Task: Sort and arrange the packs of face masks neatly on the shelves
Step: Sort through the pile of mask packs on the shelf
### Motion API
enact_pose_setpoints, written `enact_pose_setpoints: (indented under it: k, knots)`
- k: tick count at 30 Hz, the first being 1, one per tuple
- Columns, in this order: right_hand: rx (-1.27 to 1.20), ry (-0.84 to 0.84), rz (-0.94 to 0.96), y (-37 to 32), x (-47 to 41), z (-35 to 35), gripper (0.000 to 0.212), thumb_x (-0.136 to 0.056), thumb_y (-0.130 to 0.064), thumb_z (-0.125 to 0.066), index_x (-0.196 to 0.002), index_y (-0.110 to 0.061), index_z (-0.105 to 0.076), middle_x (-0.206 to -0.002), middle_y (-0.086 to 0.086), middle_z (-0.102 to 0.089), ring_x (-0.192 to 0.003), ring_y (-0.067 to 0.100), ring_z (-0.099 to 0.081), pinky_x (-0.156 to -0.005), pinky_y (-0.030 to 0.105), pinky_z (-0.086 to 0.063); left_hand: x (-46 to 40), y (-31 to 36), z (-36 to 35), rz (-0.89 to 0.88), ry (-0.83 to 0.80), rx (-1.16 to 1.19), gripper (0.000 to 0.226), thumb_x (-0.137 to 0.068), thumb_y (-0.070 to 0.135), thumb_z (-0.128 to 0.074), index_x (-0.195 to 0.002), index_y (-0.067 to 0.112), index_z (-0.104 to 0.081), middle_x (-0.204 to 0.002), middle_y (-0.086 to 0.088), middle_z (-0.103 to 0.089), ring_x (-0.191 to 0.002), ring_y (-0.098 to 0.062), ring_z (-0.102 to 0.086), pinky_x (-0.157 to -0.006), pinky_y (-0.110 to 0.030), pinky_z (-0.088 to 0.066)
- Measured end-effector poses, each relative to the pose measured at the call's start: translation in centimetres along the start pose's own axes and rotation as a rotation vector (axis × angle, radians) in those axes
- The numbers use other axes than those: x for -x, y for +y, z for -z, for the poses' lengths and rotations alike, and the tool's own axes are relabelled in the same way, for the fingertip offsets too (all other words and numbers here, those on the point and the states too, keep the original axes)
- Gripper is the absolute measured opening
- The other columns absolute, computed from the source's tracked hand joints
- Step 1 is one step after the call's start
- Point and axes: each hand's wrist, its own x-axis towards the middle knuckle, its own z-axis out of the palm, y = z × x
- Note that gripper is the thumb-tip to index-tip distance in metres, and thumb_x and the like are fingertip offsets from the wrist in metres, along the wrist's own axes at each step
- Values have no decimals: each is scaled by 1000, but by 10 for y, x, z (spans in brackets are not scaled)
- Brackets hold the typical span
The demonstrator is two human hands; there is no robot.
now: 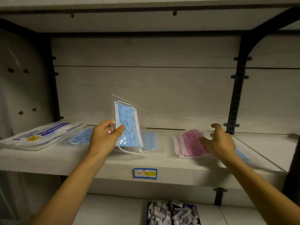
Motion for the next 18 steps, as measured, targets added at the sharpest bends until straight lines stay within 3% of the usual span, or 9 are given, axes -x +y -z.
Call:
enact_pose_setpoints:
  k: [2, 5, 13, 16, 18]
  knots:
    - [169, 71, 34, 5, 6, -2, 68, -84, -45, -68, -137, -17, -38, -119, 16, -63, -110, 38, -56, -92, 53, -47, -2, -5, 1, -5, 9, 9, 25, -88, 13, -66, -100, -6, -58, -89, 3, -68, -80, -8, -66, -50, -12, -51]
    - [213, 153, 103, 6, 14, -2, 61, -85, -45, -67, -134, -16, -45, -124, 15, -61, -112, 37, -55, -92, 52, -47, -4, -8, -3, 8, 1, 56, 18, -87, 12, -66, -101, 2, -60, -97, -4, -68, -78, -9, -65, -48, -11, -50]
    - [169, 237, 317, -10, 15, -4, 33, -90, -29, -65, -118, -12, -61, -110, 10, -68, -99, 30, -62, -83, 45, -53, -19, -14, -31, 41, -119, 41, 20, -87, 14, -67, -103, 6, -60, -100, -6, -68, -78, -12, -67, -49, -15, -53]
    - [160, 236, 364, -18, 7, -4, 29, -90, -26, -65, -115, -11, -63, -106, 9, -70, -96, 30, -63, -80, 44, -53, -28, -16, -40, 28, -157, -22, 12, -87, 12, -68, -89, 11, -56, -92, -2, -67, -71, -6, -63, -49, -15, -52]
    - [148, 241, 396, -24, 0, -5, 28, -90, -25, -65, -114, -10, -63, -104, 9, -70, -95, 29, -63, -77, 43, -54, -35, -18, -44, 19, -188, -84, 18, -87, 12, -68, -92, 14, -51, -82, 6, -60, -67, -3, -57, -49, -14, -48]
